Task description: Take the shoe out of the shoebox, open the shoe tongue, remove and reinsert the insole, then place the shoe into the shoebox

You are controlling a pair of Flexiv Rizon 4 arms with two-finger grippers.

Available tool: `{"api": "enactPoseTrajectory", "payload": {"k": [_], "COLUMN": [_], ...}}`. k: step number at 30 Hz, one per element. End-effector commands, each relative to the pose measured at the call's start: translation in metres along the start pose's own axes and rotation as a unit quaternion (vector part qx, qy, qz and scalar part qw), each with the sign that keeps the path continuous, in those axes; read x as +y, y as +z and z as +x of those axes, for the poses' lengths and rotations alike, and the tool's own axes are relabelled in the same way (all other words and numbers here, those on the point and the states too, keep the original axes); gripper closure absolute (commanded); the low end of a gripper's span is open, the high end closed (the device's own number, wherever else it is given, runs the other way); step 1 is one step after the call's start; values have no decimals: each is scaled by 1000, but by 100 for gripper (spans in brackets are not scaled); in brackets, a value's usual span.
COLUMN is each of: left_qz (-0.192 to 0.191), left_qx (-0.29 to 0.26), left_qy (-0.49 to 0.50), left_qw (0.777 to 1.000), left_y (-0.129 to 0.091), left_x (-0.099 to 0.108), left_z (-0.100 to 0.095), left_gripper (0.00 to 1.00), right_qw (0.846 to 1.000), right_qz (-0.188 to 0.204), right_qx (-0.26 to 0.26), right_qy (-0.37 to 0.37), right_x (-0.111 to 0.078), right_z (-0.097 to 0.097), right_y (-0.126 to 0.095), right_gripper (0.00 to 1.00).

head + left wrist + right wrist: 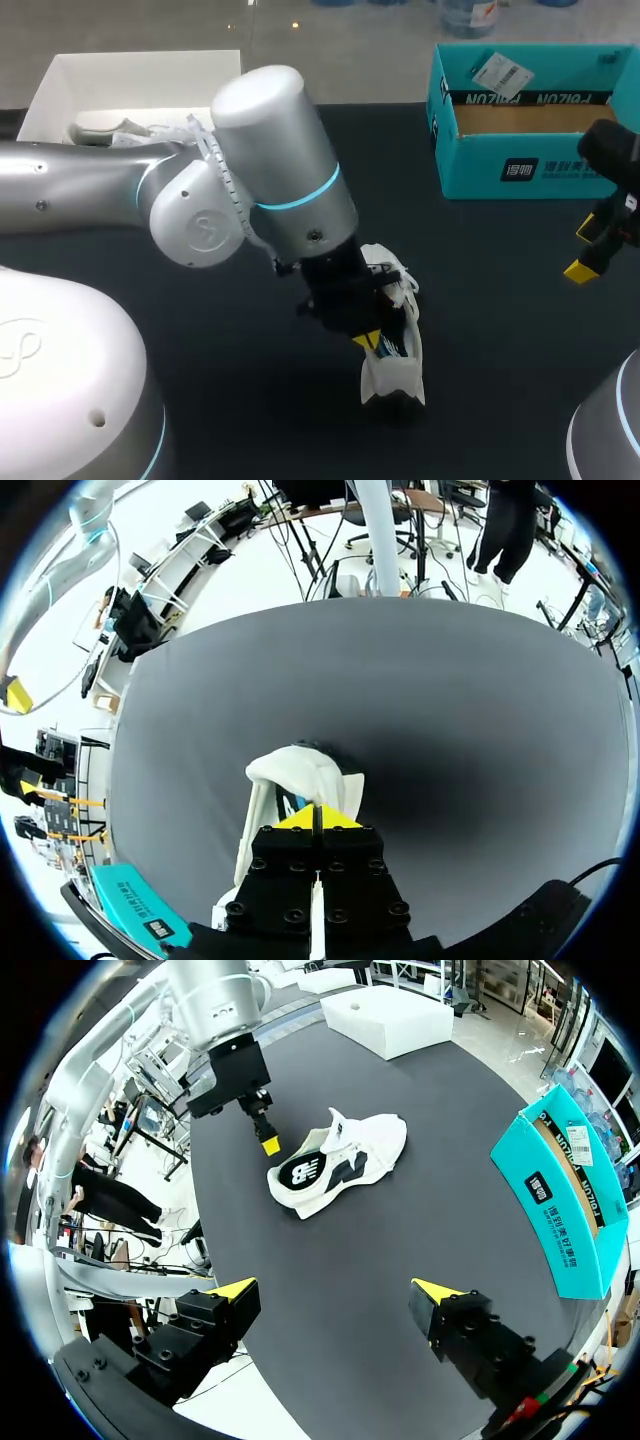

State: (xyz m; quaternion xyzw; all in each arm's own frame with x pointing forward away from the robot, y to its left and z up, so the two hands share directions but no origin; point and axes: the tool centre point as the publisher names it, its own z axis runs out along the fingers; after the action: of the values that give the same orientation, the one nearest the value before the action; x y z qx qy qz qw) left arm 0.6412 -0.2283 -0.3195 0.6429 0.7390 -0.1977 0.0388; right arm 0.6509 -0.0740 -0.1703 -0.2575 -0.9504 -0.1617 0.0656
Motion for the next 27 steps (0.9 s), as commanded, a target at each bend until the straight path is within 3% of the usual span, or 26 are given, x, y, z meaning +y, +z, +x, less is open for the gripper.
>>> {"api": "enactPoseTrajectory", "payload": {"k": [1,18,27], "left_qz": [-9,-21,-36], "left_qx": [10,40,35], "left_qy": [-9,-33,-17], "left_qw": [1000,998,999], "left_y": [12,42,29], "left_x": [6,20,17], "left_z": [-9,-8,-16], "left_gripper": [100,100,100], "right_qw": [1000,1000,1000], "right_qz": [2,2,2], "right_qx": [1,1,1], "right_qy": [1,1,1], "right_x": [1,1,1], "right_z": [-1,-1,-1], "right_y": [1,1,1], "right_gripper": [0,0,0]}}
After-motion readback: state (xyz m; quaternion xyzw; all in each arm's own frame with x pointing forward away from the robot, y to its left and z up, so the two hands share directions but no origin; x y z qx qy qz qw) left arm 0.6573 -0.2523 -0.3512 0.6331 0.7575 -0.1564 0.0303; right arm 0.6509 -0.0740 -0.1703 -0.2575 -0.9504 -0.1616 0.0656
